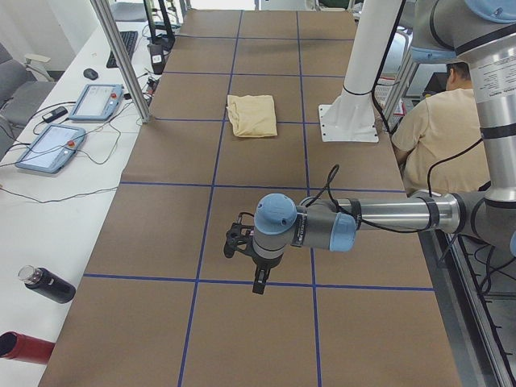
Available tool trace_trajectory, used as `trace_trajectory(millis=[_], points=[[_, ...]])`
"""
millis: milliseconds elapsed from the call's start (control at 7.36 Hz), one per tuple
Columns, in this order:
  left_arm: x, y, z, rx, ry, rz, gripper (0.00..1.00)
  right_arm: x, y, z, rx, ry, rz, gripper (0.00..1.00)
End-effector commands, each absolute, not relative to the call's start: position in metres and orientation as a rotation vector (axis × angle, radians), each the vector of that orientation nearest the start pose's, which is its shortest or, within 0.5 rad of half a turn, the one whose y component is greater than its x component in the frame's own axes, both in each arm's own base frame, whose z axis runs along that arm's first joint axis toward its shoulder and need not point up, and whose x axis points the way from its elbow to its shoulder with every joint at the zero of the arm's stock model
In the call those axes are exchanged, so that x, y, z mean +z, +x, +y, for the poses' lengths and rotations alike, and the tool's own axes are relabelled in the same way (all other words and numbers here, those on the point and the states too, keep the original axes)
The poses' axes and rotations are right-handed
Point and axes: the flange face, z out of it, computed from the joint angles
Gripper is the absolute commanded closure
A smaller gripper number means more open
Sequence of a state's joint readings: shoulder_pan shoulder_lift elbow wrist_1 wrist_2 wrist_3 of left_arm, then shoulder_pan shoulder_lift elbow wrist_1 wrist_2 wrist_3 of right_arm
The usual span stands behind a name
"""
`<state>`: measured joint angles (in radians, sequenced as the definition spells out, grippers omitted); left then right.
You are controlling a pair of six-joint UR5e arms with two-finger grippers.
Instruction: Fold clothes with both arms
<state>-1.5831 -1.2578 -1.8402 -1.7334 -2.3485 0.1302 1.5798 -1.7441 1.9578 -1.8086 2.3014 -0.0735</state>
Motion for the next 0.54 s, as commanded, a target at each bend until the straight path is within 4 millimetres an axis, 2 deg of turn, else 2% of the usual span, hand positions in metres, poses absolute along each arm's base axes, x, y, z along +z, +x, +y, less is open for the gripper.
trace_trajectory(millis=[0, 407], points=[[0.6423, -0.0679, -0.3677, 0.159, 0.169, 0.767, 0.0, 0.5747, 0.0714, -0.4058, -0.051, 0.007, -0.728, 0.0], [0.6415, -0.0679, -0.3678, 0.159, 0.17, 0.767, 0.0, 0.5753, 0.0707, -0.4053, -0.051, 0.005, -0.729, 0.0]])
